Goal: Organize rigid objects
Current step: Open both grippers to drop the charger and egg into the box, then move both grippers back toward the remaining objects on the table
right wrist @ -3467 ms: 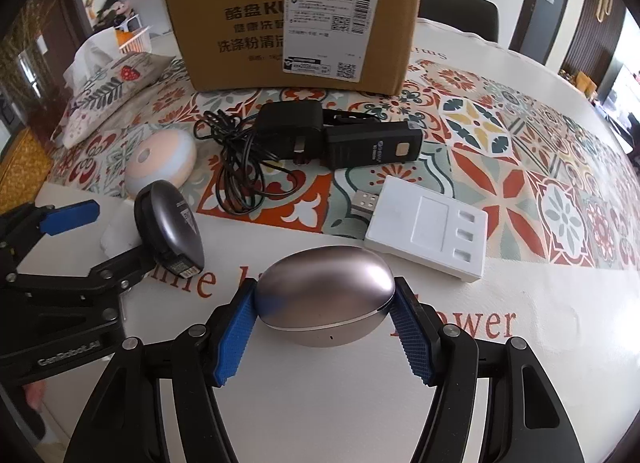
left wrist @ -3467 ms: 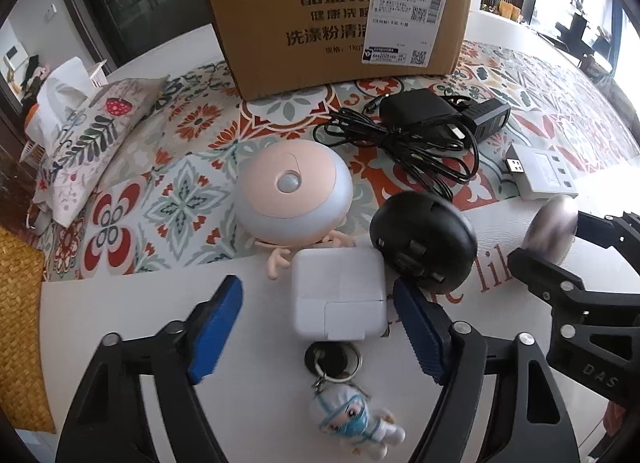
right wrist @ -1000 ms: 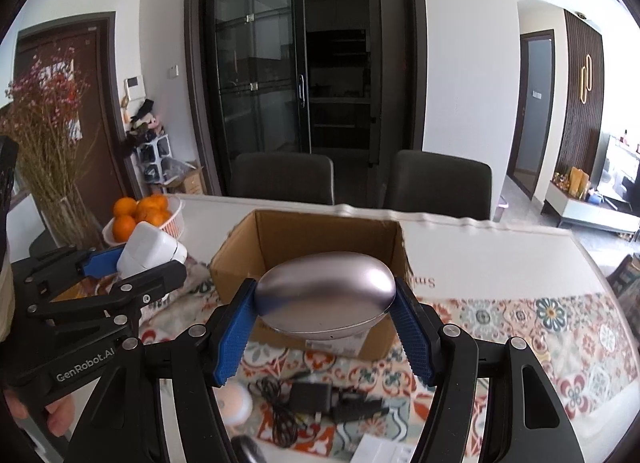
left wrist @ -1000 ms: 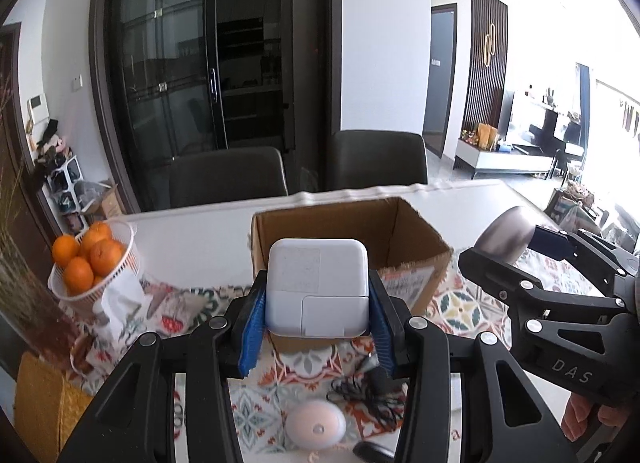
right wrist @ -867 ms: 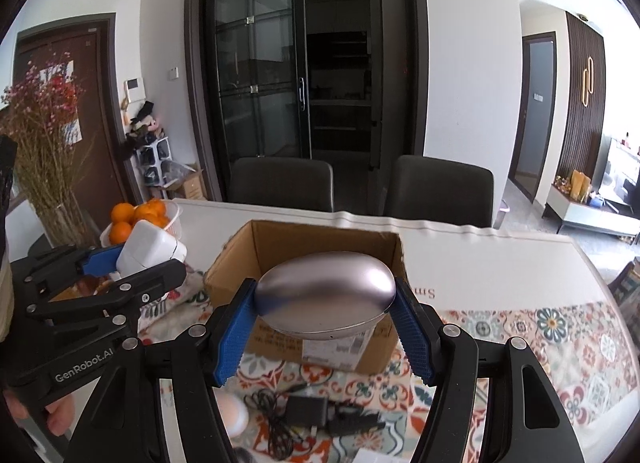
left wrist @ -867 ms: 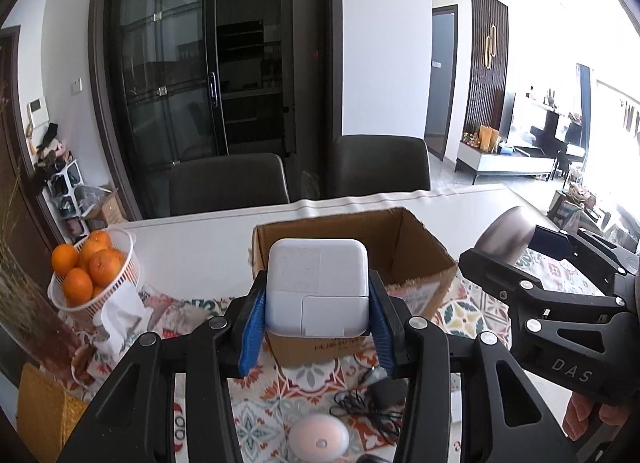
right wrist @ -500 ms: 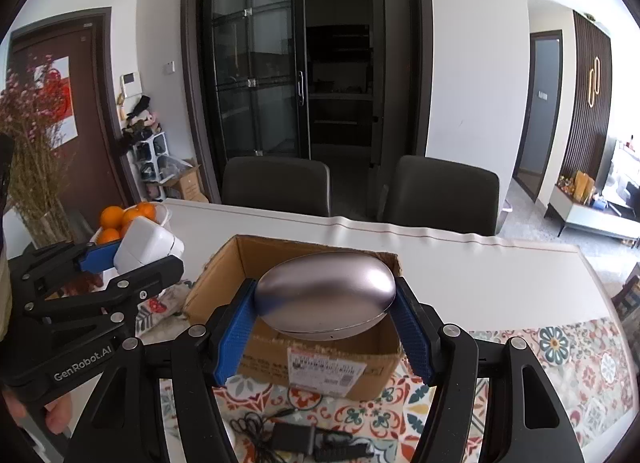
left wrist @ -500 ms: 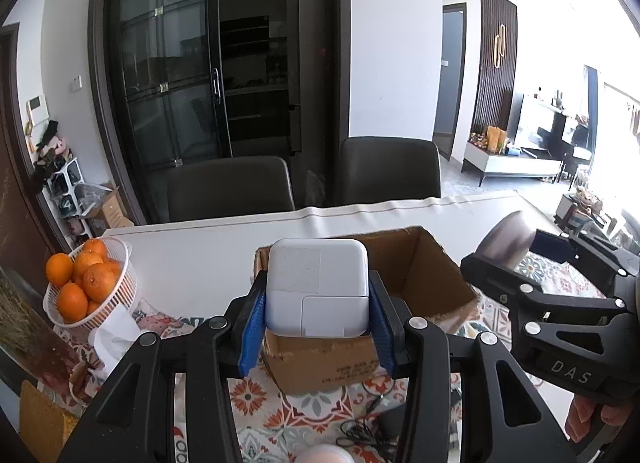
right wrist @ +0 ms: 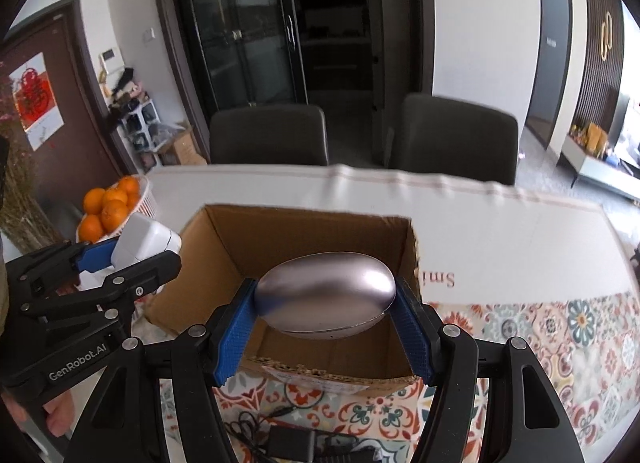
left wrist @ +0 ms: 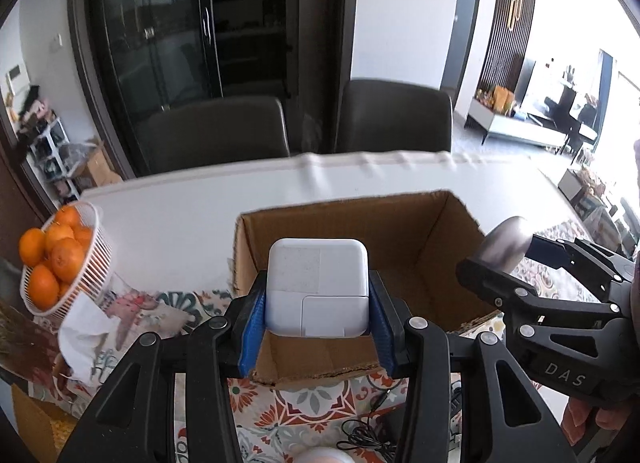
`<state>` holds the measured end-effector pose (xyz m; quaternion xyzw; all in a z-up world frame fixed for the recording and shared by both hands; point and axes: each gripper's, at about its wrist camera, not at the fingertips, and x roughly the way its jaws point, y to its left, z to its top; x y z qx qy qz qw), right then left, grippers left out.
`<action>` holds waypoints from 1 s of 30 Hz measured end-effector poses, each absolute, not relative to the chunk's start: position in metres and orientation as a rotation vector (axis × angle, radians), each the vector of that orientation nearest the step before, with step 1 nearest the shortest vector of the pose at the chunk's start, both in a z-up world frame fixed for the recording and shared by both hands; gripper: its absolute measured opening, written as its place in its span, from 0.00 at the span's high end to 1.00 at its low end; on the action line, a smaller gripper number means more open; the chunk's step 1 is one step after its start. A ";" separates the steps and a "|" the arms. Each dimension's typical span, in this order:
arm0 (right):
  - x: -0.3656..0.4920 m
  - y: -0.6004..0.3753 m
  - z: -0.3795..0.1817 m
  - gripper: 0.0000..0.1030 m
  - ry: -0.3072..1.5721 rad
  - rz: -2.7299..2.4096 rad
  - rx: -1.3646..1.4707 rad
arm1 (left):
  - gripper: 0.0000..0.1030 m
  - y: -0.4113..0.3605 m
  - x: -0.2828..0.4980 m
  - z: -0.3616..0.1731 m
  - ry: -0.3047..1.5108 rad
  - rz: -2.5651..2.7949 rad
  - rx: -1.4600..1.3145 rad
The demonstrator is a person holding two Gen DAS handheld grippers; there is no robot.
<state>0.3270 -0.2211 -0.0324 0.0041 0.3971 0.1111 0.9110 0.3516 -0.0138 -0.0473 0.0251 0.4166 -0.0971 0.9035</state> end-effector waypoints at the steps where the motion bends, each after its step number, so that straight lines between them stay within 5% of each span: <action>1: 0.330 -0.222 -0.036 0.36 0.831 0.229 0.009 | 0.56 -0.015 0.354 -0.051 0.875 -0.203 0.050; 10: 0.347 -0.225 -0.060 0.34 0.898 0.234 0.033 | 0.55 -0.020 0.361 -0.062 0.898 -0.192 0.065; 13: 0.345 -0.228 -0.058 0.26 0.882 0.208 0.031 | 0.47 -0.019 0.360 -0.057 0.889 -0.166 0.079; 30: 0.273 -0.218 -0.023 0.26 0.766 0.106 -0.057 | 0.05 0.002 0.285 -0.028 0.765 -0.023 0.109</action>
